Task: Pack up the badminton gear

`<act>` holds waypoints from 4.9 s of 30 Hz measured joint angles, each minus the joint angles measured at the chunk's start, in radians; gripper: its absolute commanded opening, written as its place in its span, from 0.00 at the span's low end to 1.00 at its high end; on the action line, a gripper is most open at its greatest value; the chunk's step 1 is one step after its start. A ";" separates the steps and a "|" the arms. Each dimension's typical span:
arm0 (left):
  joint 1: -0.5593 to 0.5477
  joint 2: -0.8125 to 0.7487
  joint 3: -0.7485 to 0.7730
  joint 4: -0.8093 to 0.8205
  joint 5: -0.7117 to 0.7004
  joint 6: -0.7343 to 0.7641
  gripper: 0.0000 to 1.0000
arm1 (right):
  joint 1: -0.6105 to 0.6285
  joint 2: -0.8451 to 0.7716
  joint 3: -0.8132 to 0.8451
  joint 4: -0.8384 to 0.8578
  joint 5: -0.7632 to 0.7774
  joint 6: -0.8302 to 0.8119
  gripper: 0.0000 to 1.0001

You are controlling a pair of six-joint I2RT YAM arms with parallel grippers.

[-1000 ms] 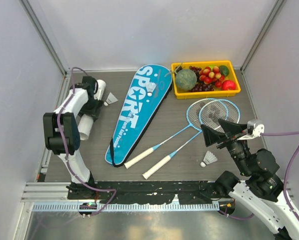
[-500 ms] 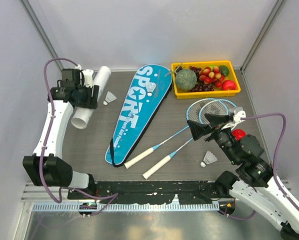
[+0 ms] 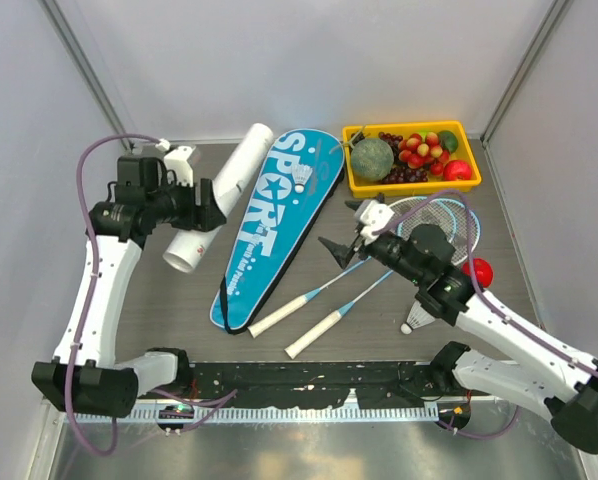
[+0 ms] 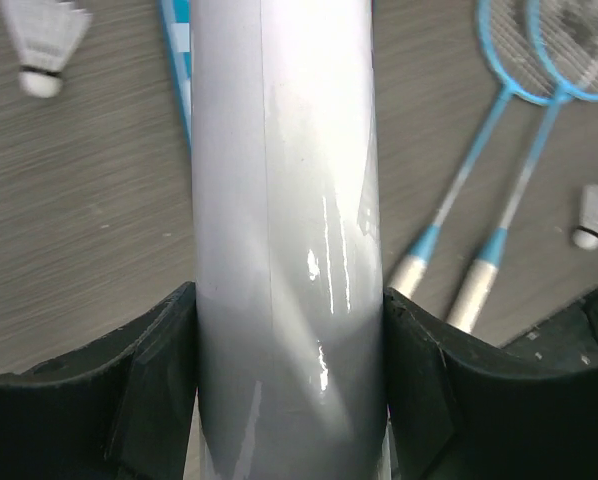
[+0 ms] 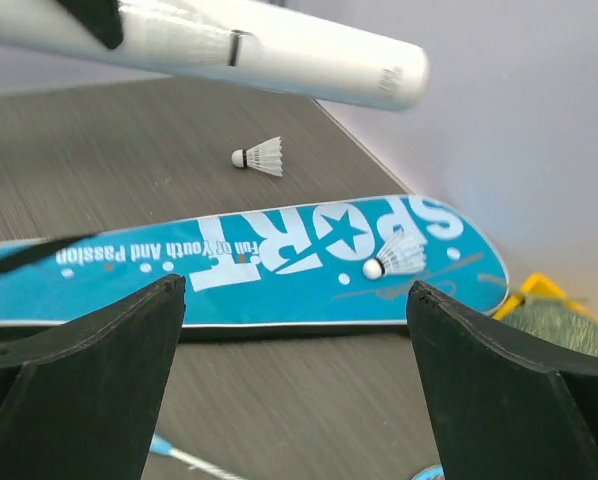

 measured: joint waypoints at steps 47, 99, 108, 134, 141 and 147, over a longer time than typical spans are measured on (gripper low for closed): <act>-0.260 -0.058 -0.076 -0.027 0.458 -0.268 0.99 | 0.235 0.398 0.079 0.164 -0.063 -1.009 0.42; -0.250 -0.309 -0.085 0.079 0.295 -0.235 0.00 | 0.232 0.198 -0.001 -0.219 0.115 -0.223 0.39; -0.246 -0.303 -0.080 0.067 0.323 -0.231 0.00 | 0.233 0.199 -0.001 -0.220 0.119 -0.229 0.37; -0.230 -0.330 0.107 -0.049 0.105 -0.113 0.37 | 0.236 0.137 -0.061 -0.175 0.123 -0.306 0.36; -0.230 -0.307 0.029 -0.036 0.242 -0.184 0.41 | 0.236 0.118 -0.061 -0.172 0.085 -0.306 0.36; -0.230 -0.290 -0.039 0.024 0.352 -0.261 0.41 | 0.236 0.117 -0.061 -0.172 0.072 -0.305 0.35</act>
